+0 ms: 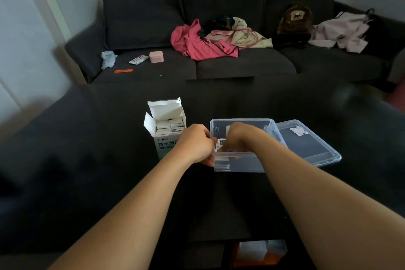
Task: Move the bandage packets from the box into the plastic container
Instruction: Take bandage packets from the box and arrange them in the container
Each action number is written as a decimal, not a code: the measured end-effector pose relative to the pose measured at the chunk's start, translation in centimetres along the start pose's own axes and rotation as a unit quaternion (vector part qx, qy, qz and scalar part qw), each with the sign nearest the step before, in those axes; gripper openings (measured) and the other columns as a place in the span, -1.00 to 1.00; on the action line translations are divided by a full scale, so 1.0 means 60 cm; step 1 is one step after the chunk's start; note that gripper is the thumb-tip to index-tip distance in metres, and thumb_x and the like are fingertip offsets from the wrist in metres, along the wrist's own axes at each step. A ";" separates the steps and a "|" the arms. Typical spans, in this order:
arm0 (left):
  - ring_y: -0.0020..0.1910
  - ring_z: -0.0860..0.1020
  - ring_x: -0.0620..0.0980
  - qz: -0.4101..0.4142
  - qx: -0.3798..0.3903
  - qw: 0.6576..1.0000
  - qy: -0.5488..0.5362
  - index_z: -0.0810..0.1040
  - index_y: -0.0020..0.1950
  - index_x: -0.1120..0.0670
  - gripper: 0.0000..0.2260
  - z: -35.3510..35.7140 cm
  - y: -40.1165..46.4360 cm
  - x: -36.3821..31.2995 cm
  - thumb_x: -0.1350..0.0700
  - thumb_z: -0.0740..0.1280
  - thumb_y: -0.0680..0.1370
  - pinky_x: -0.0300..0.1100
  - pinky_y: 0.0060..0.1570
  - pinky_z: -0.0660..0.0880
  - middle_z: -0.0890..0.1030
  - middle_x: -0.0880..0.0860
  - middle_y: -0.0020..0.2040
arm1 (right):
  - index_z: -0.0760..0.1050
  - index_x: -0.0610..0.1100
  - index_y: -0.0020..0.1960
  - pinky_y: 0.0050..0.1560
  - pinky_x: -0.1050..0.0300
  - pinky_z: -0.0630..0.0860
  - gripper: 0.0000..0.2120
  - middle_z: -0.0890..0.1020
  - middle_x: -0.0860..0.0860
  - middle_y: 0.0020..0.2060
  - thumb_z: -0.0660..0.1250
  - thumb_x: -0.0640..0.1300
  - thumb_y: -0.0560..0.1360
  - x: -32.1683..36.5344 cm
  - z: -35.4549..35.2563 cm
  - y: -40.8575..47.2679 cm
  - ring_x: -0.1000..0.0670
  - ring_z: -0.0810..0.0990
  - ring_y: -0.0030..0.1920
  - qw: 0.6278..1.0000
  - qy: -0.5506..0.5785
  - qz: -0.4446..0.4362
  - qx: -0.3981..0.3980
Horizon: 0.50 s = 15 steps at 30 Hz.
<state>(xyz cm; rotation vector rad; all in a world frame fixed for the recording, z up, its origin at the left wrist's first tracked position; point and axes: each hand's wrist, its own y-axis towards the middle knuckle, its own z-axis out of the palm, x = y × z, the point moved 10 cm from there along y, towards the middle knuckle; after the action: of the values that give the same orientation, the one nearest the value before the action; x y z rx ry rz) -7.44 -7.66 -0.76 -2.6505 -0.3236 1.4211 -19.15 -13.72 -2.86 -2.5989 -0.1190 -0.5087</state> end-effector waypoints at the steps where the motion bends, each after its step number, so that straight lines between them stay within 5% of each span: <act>1: -0.29 0.71 0.11 0.000 -0.003 1.000 0.005 0.45 -0.06 0.02 -0.88 -0.001 -0.002 -0.001 0.12 0.31 0.67 0.00 -0.18 0.70 0.68 0.18 -0.22 | 0.47 -0.23 0.34 0.16 0.09 0.48 -0.55 0.61 -0.11 0.15 0.43 -0.02 0.55 -0.002 -0.004 -0.002 -0.08 0.60 0.13 1.000 -0.004 0.006 -0.006; 3: -0.25 0.73 0.14 0.003 -0.013 1.000 0.014 0.46 -0.01 0.05 -0.92 -0.005 -0.004 -0.004 0.11 0.31 0.66 -0.02 -0.21 0.70 0.69 0.17 -0.22 | 0.48 -0.22 0.32 0.30 0.03 0.50 -0.56 0.63 -0.13 0.18 0.44 -0.01 0.54 -0.002 -0.007 -0.007 -0.11 0.60 0.22 1.000 -0.006 0.012 -0.001; 6: -0.24 0.73 0.15 0.007 -0.015 1.000 0.023 0.47 -0.01 0.05 -0.92 -0.005 -0.007 -0.008 0.11 0.30 0.67 -0.02 -0.17 0.70 0.69 0.17 -0.23 | 0.48 -0.21 0.18 0.21 -0.06 0.59 -0.64 0.66 -0.12 0.03 0.49 -0.05 0.50 -0.007 0.008 0.001 -0.11 0.67 0.06 0.997 0.065 0.014 0.039; 11: -0.28 0.73 0.11 0.010 -0.015 0.998 0.056 0.51 0.07 0.14 -0.82 -0.007 -0.011 -0.010 0.03 0.29 0.67 -0.01 -0.12 0.70 0.71 0.16 -0.22 | 0.49 -0.21 0.23 0.18 -0.11 0.61 -0.55 0.67 -0.16 0.09 0.50 0.01 0.47 -0.015 0.004 0.005 -0.15 0.70 0.05 0.996 0.077 0.026 0.046; 15: -0.40 0.68 -0.01 0.090 -0.129 0.985 0.075 0.55 0.00 0.07 -0.81 -0.083 -0.029 -0.043 -0.05 0.35 0.62 -0.10 -0.35 0.64 0.69 0.06 -0.29 | 0.59 -0.14 0.05 0.00 -0.02 0.68 -0.74 0.70 -0.09 -0.11 0.47 0.02 0.50 0.043 -0.075 -0.021 -0.04 0.71 -0.12 0.987 0.085 -0.091 -0.105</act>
<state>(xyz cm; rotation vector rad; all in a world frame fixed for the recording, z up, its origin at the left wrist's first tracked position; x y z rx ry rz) -4.92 -6.61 4.43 -3.0472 -0.2741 1.2921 -18.47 -14.78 2.35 -2.7478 -0.2602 -0.8483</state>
